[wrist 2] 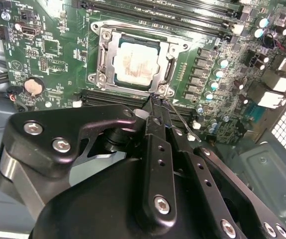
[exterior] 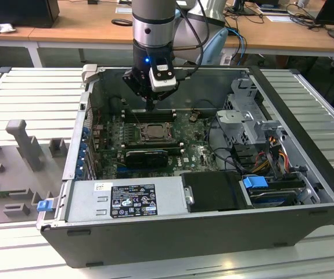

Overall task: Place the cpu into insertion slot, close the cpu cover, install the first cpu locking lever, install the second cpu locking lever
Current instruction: 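Install the first cpu locking lever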

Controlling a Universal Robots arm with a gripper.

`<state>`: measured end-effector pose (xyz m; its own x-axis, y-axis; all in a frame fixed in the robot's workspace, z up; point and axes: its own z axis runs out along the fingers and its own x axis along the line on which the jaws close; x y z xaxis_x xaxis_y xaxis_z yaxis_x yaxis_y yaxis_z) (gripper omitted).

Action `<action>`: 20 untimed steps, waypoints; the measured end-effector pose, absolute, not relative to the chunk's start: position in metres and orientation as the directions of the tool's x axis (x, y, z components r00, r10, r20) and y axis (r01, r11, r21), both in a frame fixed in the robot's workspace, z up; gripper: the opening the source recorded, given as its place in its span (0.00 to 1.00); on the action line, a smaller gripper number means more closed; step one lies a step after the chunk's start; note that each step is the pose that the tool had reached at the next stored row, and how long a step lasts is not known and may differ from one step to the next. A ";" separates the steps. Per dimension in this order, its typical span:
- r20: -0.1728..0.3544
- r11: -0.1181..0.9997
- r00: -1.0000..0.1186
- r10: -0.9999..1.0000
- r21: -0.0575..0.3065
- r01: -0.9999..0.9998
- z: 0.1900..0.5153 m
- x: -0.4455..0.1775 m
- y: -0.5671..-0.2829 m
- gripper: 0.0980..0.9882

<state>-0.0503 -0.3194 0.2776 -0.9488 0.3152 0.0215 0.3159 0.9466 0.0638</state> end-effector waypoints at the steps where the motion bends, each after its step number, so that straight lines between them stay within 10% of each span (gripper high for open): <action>1: 0.021 0.948 -0.950 0.311 0.064 0.311 0.278 -0.050 -0.319 0.01; 20: 0.022 0.977 -0.980 0.200 0.066 0.201 0.276 -0.068 -0.319 0.01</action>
<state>-0.0680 -0.3193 0.2763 -0.9796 0.1998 0.0219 0.2008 0.9774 0.0659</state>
